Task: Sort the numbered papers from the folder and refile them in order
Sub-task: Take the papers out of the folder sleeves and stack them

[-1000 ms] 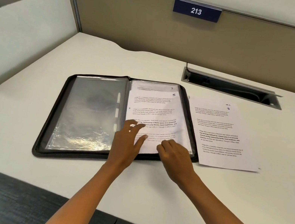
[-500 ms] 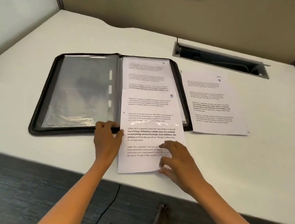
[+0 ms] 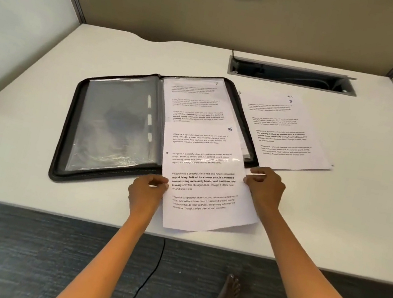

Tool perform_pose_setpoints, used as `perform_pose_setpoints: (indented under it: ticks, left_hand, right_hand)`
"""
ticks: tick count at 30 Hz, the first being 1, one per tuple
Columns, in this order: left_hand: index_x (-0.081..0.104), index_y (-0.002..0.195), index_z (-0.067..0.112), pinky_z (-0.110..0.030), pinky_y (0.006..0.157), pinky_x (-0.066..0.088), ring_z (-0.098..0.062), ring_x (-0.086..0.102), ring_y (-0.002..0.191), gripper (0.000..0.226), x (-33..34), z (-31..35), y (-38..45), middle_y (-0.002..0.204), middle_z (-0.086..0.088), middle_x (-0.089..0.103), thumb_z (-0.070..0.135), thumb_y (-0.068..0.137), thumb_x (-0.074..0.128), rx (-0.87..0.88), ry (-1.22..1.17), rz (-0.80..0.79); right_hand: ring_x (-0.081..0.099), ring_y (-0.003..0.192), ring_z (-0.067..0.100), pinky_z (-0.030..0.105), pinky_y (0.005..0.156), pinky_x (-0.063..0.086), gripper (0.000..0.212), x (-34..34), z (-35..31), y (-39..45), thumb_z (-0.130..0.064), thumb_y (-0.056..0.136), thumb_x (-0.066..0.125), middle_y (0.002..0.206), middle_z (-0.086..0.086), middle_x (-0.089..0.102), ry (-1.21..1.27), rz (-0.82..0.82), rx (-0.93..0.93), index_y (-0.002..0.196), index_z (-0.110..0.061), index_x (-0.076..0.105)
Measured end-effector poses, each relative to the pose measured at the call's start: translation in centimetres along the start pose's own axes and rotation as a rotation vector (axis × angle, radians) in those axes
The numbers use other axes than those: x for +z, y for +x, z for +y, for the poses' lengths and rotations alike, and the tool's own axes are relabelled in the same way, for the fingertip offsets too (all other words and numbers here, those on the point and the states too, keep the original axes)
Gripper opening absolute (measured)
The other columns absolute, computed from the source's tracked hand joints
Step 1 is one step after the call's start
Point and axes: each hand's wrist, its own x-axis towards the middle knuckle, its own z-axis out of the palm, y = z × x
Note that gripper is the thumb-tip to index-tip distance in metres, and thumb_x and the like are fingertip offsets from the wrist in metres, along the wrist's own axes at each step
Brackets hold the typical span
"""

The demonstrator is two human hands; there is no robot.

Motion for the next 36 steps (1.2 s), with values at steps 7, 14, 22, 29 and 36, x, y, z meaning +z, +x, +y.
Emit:
perform_pose_setpoints:
  ticks: [7,14,22,29,36]
  left_hand:
    - [0.069,0.080,0.017,-0.033,0.077,0.056,-0.021,0.067,0.084,0.014,-0.3,-1.6,-3.2,0.084,-0.001,0.070,0.004,0.082,0.068,-0.015,-0.057,-0.087]
    - [0.071,0.084,0.007,-0.018,0.063,0.056,-0.020,0.069,0.079,0.009,-0.3,-2.2,-6.5,0.087,-0.006,0.071,-0.001,0.081,0.069,-0.127,-0.197,-0.194]
    - [0.073,0.080,0.011,-0.019,0.064,0.055,-0.014,0.070,0.067,0.009,1.1,-2.6,-9.1,0.079,-0.003,0.073,0.002,0.077,0.074,-0.102,-0.145,-0.282]
    - [0.073,0.081,0.016,-0.016,0.065,0.053,-0.011,0.069,0.071,0.009,3.0,-1.7,-10.6,0.077,0.001,0.073,0.008,0.077,0.075,0.031,-0.070,-0.351]
    - [0.073,0.083,0.014,-0.013,0.064,0.051,-0.010,0.069,0.073,0.008,5.3,2.2,-9.3,0.082,0.004,0.073,0.009,0.078,0.074,0.134,-0.107,-0.366]
  right_hand:
    - [0.067,0.075,0.026,0.025,0.067,0.057,0.010,-2.5,1.6,-0.7,-0.003,0.081,0.070,0.086,0.011,0.070,0.151,-0.117,0.068,0.090,-0.006,0.072]
    - [0.059,0.063,0.020,0.026,0.064,0.046,0.014,-3.8,1.3,-2.6,-0.013,0.075,0.079,0.069,0.005,0.067,0.056,-0.196,0.036,0.072,-0.003,0.070]
    - [0.062,0.063,0.020,0.024,0.060,0.048,0.013,-7.1,3.0,-2.8,-0.011,0.067,0.084,0.064,-0.003,0.069,0.107,-0.183,0.094,0.065,-0.018,0.073]
    - [0.069,0.085,0.034,0.048,0.086,0.055,0.015,-10.5,3.2,-2.7,-0.011,0.065,0.084,0.080,0.009,0.074,0.125,-0.173,0.064,0.079,-0.015,0.078]
    - [0.068,0.085,0.038,0.053,0.087,0.053,0.021,-13.8,2.3,-0.8,-0.016,0.064,0.085,0.086,0.015,0.073,0.251,-0.084,0.037,0.081,-0.009,0.076]
